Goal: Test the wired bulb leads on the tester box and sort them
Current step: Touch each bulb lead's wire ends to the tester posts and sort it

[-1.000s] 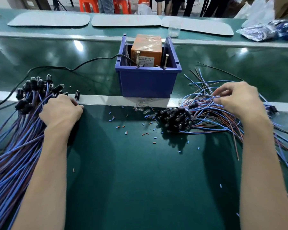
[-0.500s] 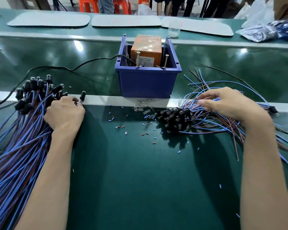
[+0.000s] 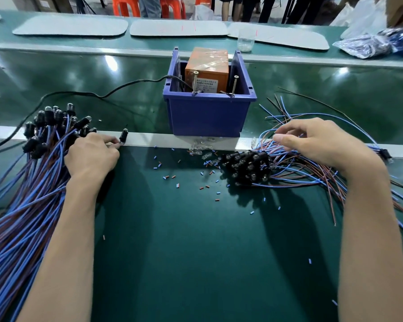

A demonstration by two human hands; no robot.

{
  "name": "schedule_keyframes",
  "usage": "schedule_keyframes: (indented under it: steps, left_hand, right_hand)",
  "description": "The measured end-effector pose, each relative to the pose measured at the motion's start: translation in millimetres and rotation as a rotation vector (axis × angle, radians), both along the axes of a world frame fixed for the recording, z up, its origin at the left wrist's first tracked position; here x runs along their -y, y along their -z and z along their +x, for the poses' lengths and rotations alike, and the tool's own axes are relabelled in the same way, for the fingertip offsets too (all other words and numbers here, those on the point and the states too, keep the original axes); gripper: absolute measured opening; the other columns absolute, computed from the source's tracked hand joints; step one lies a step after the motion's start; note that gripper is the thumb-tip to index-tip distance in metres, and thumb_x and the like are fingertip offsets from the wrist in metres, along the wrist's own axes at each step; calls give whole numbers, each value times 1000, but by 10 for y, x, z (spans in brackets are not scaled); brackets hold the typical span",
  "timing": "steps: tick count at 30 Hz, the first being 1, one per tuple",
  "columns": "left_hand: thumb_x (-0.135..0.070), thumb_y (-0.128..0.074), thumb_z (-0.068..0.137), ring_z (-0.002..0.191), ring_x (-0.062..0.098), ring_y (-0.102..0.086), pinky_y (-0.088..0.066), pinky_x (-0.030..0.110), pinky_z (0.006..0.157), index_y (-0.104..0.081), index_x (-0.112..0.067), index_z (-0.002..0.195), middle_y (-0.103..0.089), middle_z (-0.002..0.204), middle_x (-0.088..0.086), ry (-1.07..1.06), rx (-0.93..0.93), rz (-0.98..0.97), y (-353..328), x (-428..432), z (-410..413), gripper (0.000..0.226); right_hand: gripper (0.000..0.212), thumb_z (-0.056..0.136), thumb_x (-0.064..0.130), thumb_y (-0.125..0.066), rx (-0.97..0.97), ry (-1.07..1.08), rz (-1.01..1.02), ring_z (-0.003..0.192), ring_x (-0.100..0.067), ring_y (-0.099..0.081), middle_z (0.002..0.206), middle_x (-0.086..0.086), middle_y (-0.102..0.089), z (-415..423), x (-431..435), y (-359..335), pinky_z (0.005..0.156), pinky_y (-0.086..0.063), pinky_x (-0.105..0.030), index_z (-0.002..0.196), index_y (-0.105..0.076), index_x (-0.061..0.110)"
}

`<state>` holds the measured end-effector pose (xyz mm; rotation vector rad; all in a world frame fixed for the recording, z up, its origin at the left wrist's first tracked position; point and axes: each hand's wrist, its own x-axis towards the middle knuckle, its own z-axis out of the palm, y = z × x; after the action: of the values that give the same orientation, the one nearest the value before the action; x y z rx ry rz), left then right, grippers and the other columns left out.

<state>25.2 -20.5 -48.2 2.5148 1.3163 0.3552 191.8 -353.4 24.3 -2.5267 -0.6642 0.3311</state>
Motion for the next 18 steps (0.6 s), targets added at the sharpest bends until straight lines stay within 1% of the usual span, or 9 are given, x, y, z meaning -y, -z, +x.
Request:
schedule_keyframes:
  steps: [3, 6, 8, 9, 11, 13, 15, 17, 18]
  left_hand:
    - [-24, -60, 89, 100, 45, -57, -45, 43, 80, -73, -25, 103, -64, 105, 26, -1, 34, 27, 7, 34, 6, 20]
    - [-24, -61, 89, 97, 47, -57, -46, 46, 78, -74, -19, 102, -65, 100, 27, 36, 120, 78, 13, 73, 16, 19]
    - [-25, -59, 90, 95, 47, -58, -47, 47, 77, -73, -16, 102, -67, 97, 25, 61, 214, 124, -16, 81, 25, 21]
    - [-26, -59, 91, 94, 46, -59, -47, 47, 77, -73, -15, 102, -68, 96, 24, 72, 267, 152, -51, 71, 30, 21]
    - [-29, -58, 90, 92, 44, -61, -48, 45, 78, -72, -14, 102, -70, 94, 22, 92, 375, 210, -163, 36, 40, 24]
    - [-34, -56, 89, 85, 40, -63, -50, 44, 76, -73, -16, 99, -71, 88, 18, 147, 475, 246, -326, 26, 44, 27]
    - [-40, -54, 89, 69, 36, -60, -49, 39, 68, -70, -26, 86, -67, 74, 14, 265, 609, 212, -519, 100, 43, 22]
    - [-45, -55, 91, 55, 31, -48, -39, 34, 56, -62, -39, 76, -56, 62, 7, 389, 761, 156, -701, 272, 44, 17]
    - [-46, -56, 91, 51, 26, -43, -34, 31, 52, -63, -39, 77, -52, 59, 2, 448, 825, 134, -777, 393, 47, 17]
  right_hand:
    - [15, 91, 40, -59, 32, -4, 89, 89, -15, -64, 81, 6, -70, -14, -26, -33, 82, -45, -31, 96, -68, 28]
    - [12, 91, 39, -59, 37, -23, 111, 87, -15, -64, 82, 5, -70, -44, -62, -64, 82, -47, -30, 93, -66, 30]
    - [11, 91, 39, -58, 52, -41, 112, 84, -12, -63, 81, 6, -70, -68, -94, -76, 75, -46, -26, 91, -66, 31]
    - [10, 91, 39, -58, 61, -48, 125, 82, -9, -63, 80, 8, -70, -84, -115, -84, 71, -45, -22, 90, -66, 32]
    - [10, 91, 38, -59, 73, -64, 178, 71, -1, -60, 73, 11, -69, -120, -168, -100, 67, -43, -18, 84, -65, 33]
    - [13, 91, 37, -60, 73, -83, 265, 58, 1, -54, 65, 12, -67, -173, -239, -124, 67, -44, -20, 79, -64, 34]
    - [14, 92, 38, -59, 42, -119, 382, 56, -2, -50, 62, 10, -66, -261, -328, -165, 66, -44, -25, 81, -66, 30]
    - [14, 93, 37, -58, -27, -193, 483, 58, -7, -48, 62, 9, -64, -370, -427, -207, 64, -42, -28, 90, -67, 27]
    - [13, 94, 35, -58, -102, -242, 541, 58, -7, -48, 62, 9, -63, -436, -482, -224, 63, -41, -26, 97, -66, 25]
